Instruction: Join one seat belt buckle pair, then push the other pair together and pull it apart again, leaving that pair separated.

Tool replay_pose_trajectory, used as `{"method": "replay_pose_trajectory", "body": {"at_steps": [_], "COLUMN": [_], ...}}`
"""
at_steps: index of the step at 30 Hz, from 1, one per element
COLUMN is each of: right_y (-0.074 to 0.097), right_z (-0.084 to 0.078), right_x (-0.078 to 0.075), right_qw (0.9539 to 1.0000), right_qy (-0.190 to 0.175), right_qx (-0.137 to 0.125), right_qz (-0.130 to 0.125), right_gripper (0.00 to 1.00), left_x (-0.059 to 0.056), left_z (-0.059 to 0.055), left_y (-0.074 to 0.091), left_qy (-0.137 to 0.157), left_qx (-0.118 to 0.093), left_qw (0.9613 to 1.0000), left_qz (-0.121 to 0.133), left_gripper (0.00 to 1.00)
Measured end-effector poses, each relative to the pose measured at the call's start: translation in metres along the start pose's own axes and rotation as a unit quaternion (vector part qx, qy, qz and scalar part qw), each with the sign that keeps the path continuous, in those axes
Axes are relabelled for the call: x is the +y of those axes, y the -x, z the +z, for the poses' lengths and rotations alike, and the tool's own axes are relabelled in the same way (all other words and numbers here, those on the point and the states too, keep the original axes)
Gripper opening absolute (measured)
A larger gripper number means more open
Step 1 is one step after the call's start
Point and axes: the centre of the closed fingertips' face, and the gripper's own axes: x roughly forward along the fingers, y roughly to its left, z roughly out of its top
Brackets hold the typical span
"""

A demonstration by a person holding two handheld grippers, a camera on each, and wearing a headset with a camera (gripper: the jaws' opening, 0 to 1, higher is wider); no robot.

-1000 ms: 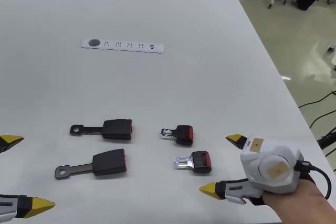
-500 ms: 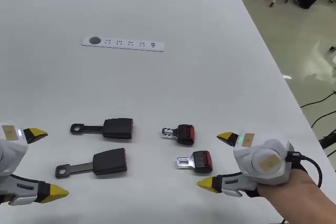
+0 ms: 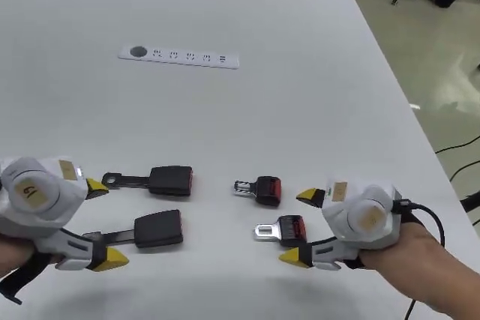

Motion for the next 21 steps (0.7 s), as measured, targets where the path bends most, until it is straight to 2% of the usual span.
{"method": "replay_pose_trajectory", "body": {"at_steps": [5,10,15,18,21], "right_y": [-0.006,-0.013,-0.019,-0.019,-0.021], "right_z": [-0.005,-0.016,-0.024,-0.027,-0.031], "right_x": [-0.003,0.001,-0.005,-0.003,-0.002], "right_qw": [0.9998,0.9982,0.9974,0.9962,0.9952], "right_qy": [0.010,0.016,0.024,0.032,0.035], "right_qx": [0.012,0.031,0.040,0.051,0.056], "right_qz": [0.015,0.048,0.055,0.062,0.072], "right_gripper": [0.56,0.48,0.48,0.47,0.41], "left_x": [-0.002,-0.009,-0.009,-0.015,-0.020], "left_z": [0.007,0.012,0.017,0.020,0.024], "left_y": [-0.008,-0.023,-0.032,-0.038,-0.042], "left_qy": [-0.003,-0.012,-0.027,-0.037,-0.049], "left_qx": [0.001,0.012,0.017,0.022,0.025], "left_qw": [0.9999,0.9991,0.9985,0.9971,0.9957], "left_qz": [-0.014,-0.038,-0.045,-0.063,-0.074], "left_gripper": [0.69,0.60,0.58,0.52,0.47]}}
